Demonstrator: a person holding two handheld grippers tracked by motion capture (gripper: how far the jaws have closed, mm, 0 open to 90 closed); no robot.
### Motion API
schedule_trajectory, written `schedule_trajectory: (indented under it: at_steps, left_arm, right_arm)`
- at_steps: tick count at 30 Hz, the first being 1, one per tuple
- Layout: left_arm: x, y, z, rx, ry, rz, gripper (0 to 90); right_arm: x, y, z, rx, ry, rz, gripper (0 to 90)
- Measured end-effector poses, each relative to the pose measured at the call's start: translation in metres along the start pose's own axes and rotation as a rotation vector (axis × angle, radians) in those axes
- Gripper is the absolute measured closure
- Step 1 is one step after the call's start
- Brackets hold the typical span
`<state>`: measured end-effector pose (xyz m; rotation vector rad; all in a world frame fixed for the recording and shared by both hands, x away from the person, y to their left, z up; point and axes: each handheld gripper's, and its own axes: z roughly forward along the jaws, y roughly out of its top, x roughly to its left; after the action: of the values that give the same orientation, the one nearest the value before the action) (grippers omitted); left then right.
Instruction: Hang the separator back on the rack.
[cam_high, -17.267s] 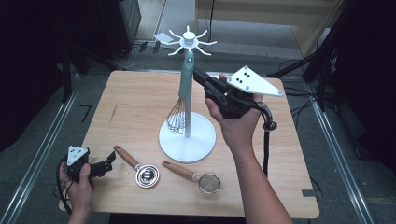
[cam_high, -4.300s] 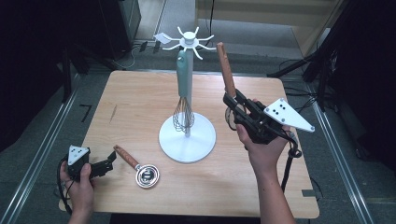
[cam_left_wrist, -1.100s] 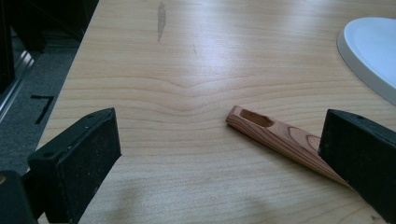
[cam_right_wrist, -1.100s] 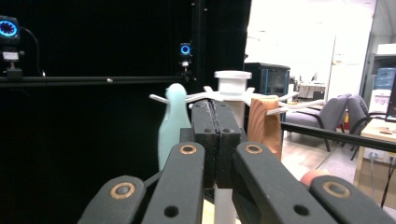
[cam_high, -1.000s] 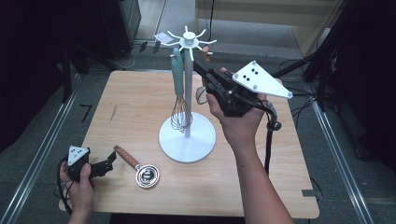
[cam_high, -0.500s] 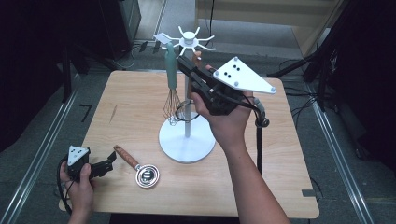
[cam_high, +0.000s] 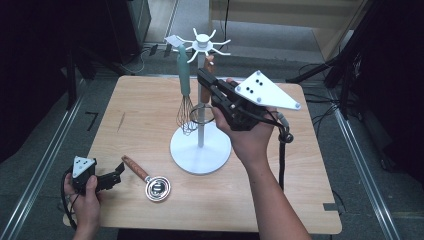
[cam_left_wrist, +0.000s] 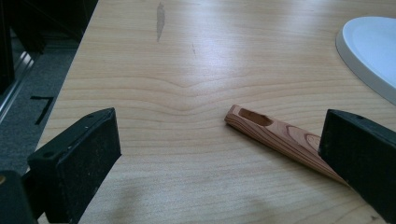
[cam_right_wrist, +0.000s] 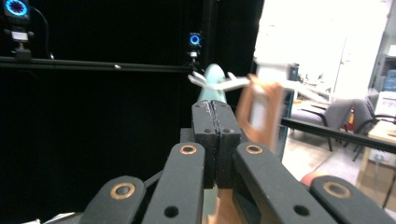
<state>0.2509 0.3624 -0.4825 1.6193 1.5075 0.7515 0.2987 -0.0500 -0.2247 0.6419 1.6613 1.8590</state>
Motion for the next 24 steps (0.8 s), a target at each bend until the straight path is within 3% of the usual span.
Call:
schedule_trajectory:
  at_steps: [6,12,24]
  left_arm:
    - [-0.001,0.000,0.000,-0.001,0.002,0.006,0.0]
    - [-0.001,0.000,0.000,-0.002,0.002,0.006,0.0]
    - [-0.003,-0.001,0.000,0.019,-0.001,0.017,0.0]
  right_arm:
    - [-0.015,-0.016,-0.014,0.017,-0.032,0.034,90.0]
    - [-0.026,-0.027,-0.014,0.042,-0.062,0.056,90.0]
    - [-0.024,-0.048,-0.018,0.083,-0.060,0.060,90.0]
